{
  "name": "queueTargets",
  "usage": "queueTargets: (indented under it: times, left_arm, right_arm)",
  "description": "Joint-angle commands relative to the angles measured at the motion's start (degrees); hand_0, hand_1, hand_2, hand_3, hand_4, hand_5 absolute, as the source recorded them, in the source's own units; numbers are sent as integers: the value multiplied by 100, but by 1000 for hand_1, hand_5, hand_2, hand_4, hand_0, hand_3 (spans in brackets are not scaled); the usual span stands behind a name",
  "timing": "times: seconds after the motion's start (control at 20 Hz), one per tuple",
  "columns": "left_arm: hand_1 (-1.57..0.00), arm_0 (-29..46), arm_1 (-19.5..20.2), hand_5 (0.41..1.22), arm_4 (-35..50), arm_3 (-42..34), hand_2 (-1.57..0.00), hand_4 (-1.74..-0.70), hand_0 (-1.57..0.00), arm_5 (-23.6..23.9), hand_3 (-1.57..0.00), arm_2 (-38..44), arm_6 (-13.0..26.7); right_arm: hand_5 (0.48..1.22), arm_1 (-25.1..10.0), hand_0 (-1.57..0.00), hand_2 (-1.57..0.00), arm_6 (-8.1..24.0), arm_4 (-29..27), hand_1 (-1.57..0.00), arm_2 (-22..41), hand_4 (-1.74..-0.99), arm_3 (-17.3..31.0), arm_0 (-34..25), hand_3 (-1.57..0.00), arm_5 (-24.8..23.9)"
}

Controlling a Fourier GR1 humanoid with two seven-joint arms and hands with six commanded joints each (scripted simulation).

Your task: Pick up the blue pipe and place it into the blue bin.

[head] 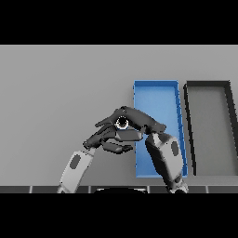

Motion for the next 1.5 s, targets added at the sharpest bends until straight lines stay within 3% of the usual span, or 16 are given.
queueTargets:
  times: [0.0, 0.1, 0.2, 0.3, 0.5, 0.55, 0.8, 1.15, 1.45]
  left_arm:
    - [-5, 88, 17, 485, -23, -64, -5, -971, -6, -5, -4, -53, -77]
    - [-3, 7, 57, 475, -62, 40, -3, -961, -3, 0, -2, 2, -30]
    - [-2, 69, 7, 474, -55, -53, -2, -954, -2, 14, -1, -57, -77]
    - [-1, 83, 97, 471, -59, -81, -1, -949, -1, -25, 0, -39, -201]
    - [0, 191, 127, 468, -36, -270, 0, -951, 0, -4, 0, -52, -146]
    - [0, 155, 165, 470, -8, -284, 0, -950, 0, -3, 1, 10, -71]
    - [1, 133, 186, 470, 18, -261, 1, -947, 1, -24, 1, 43, 0]
    - [1, 172, 228, 460, -70, -277, 1, -931, 1, 49, 1, 39, -270]
    - [1, 108, 266, 467, -134, -247, 1, -928, 1, 96, 1, 66, -342]
  right_arm:
    - [1221, -46, -1571, -1571, 185, -279, -1571, -180, -1494, -29, -255, -1571, -146]
    - [1221, -191, -1571, -1571, 395, -762, -1571, -546, -1496, 12, -716, -1571, -391]
    - [1221, -360, -1571, -1571, 396, -1044, -1571, -954, -1497, 191, -1358, -1571, -689]
    - [1221, -579, -1571, -1571, 299, -971, -1571, -1369, -1497, 421, -1757, -1571, -1005]
    - [1221, -1023, -1571, -1571, 27, -396, -1571, -1941, -1498, 1041, -2109, -1571, -1041]
    - [1221, -1095, -1571, -1571, -74, -226, -1571, -2059, -1498, 1116, -2035, -1571, -1060]
    - [1221, -1317, -1571, -1571, 128, 323, -1571, -2455, -1499, 1548, -1595, -1571, -984]
    - [1221, -1202, -1571, -1571, 476, 1189, -1571, -2593, -1500, 1596, -537, -1571, -941]
    - [1221, -1254, -1571, -1571, 476, 1695, -1571, -2279, -1499, 2129, 249, -1571, -1614]
